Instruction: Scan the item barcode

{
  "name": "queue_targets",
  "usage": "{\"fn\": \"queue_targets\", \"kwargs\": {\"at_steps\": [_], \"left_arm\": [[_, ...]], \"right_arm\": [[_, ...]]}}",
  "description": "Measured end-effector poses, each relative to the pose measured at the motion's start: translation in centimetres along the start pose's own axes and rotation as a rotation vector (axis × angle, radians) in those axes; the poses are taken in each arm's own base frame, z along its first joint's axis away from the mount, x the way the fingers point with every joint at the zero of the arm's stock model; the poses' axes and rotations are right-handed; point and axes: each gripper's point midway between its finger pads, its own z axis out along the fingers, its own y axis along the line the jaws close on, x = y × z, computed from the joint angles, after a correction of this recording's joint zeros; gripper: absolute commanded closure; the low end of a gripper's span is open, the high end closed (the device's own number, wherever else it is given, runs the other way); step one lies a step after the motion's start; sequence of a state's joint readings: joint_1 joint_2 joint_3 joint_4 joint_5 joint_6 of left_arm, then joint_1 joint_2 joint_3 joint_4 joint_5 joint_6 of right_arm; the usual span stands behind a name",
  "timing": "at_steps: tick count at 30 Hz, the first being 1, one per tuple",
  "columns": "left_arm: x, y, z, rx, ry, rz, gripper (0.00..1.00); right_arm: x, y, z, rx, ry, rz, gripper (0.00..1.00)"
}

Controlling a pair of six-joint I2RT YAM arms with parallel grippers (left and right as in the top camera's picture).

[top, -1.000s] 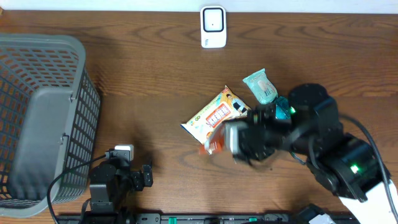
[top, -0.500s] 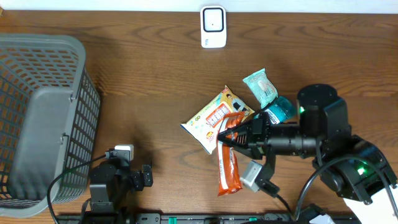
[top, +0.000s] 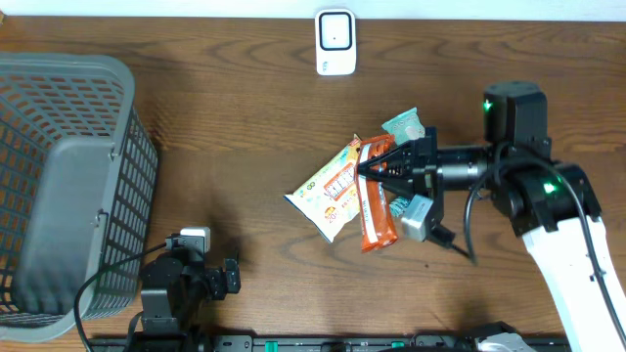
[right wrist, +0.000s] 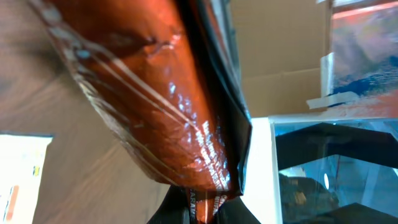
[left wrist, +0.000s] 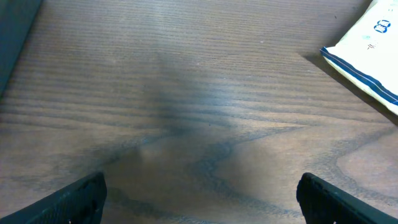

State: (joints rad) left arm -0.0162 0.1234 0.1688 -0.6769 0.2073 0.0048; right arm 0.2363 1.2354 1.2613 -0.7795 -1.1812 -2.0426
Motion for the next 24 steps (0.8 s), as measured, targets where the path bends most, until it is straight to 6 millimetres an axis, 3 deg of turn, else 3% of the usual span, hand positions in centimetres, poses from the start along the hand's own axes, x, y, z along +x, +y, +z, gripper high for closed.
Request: {"fn": "queue_targets", "kwargs": {"at_steps": [10, 14, 19, 24], "left_arm": [[0.0, 0.0, 0.0, 0.0, 0.0, 0.0, 0.02], [0.0, 0.0, 0.0, 0.0, 0.0, 0.0, 0.02], [0.0, 0.0, 0.0, 0.0, 0.0, 0.0, 0.02], [0.0, 0.0, 0.0, 0.0, 0.0, 0.0, 0.02]], "right_arm": [[-1.6, -1.0, -0.4, 0.08, -0.145, 0.041, 0.99], [-1.7, -1.1, -0.4, 0.079, -0.157, 0.132, 0.99], [-0.9, -1.5, -0.3, 0.065, -0.155, 0.399, 0.98], [1.5, -1.6, 0.5, 0.049, -0.155, 0.786, 0.98]]}}
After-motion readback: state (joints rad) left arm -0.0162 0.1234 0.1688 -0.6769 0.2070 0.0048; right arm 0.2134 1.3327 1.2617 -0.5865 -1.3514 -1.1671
